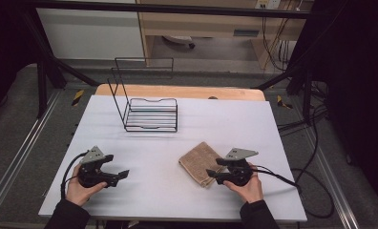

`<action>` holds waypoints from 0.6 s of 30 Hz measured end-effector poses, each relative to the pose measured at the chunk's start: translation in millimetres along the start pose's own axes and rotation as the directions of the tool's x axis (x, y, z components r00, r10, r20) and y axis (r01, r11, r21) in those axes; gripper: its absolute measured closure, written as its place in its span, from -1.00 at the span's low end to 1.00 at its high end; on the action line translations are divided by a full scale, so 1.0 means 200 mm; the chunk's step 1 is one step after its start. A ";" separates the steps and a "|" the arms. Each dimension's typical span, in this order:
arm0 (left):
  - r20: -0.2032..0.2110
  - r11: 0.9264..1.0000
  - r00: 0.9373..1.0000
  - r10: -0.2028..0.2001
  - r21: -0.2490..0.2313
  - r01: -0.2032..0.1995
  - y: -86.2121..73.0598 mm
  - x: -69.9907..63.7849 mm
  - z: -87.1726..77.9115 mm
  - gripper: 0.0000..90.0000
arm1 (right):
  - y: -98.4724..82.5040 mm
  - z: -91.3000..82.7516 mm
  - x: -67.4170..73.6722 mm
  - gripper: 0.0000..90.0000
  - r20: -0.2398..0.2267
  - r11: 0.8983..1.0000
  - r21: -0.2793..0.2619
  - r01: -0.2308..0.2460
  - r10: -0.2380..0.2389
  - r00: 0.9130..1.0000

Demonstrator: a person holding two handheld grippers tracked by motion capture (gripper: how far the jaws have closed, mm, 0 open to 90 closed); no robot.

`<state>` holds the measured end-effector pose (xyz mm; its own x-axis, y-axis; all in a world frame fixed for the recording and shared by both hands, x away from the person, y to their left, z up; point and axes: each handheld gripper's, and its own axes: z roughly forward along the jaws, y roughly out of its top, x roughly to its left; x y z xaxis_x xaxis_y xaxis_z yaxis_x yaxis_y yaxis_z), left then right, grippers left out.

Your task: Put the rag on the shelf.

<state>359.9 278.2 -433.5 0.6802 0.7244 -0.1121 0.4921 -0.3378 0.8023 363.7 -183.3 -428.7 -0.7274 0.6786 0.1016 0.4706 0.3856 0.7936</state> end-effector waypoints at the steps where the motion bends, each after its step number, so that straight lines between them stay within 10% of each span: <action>1: 0.003 1.000 1.000 0.004 0.007 -0.004 0.02 -0.02 0.01 -0.83 | 0.00 -0.01 -0.02 -0.27 0.015 1.000 0.000 -0.009 0.009 1.000; 18: 0.055 0.997 0.997 0.055 0.043 -0.057 0.23 -0.21 0.22 -0.67 | -0.08 -0.04 -0.16 -0.62 0.123 0.989 -0.007 -0.147 0.147 0.982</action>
<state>376.4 205.9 -417.7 0.7350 0.6706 -0.1002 0.4754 -0.4043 0.7813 375.8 -215.6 -439.2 -0.5836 0.7994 0.1429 0.5691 0.2771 0.7742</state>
